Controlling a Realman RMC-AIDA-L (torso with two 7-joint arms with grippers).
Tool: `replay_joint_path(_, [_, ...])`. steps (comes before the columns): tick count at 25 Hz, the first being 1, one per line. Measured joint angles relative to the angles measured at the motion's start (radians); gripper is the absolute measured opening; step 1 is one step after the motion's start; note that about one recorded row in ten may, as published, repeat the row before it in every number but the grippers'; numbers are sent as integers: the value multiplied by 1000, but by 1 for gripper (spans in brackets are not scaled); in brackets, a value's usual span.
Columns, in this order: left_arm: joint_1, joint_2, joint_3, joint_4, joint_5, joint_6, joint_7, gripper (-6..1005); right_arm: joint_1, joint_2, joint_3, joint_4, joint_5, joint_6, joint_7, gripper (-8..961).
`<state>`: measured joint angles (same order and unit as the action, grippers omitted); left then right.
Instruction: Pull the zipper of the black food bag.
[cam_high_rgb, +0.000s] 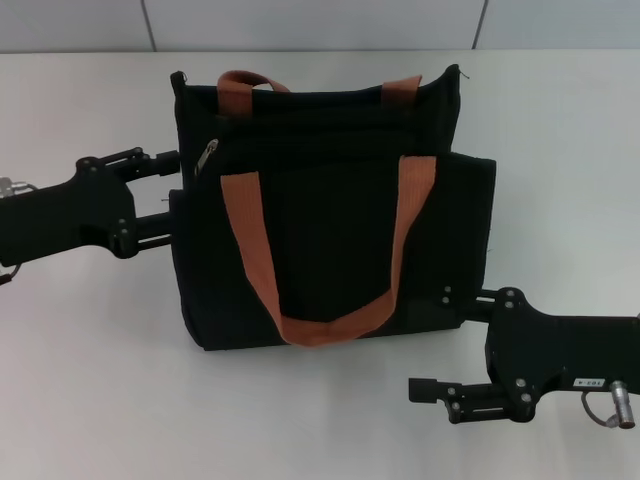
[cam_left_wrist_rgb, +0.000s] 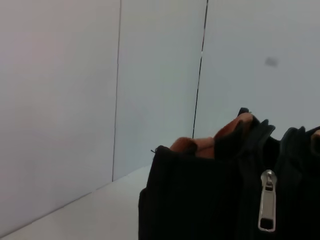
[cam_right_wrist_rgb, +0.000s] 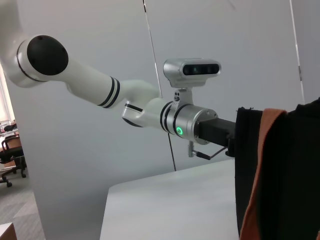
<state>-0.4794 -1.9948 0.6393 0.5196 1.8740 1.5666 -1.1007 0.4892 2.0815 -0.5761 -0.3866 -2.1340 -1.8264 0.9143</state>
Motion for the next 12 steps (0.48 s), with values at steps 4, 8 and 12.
replay_joint_path(4, [-11,0,11,10,1,-5,0,741,0,0,1,0,1,-1,0,776])
replay_joint_path(8, [-23,-1,11,11,1,-15,1,661,1,0,1,0,9,-1,0,776])
replay_joint_path(12, [-28,-1,-3,11,-7,-27,1,515,7,0,1,0,14,-1,0,775])
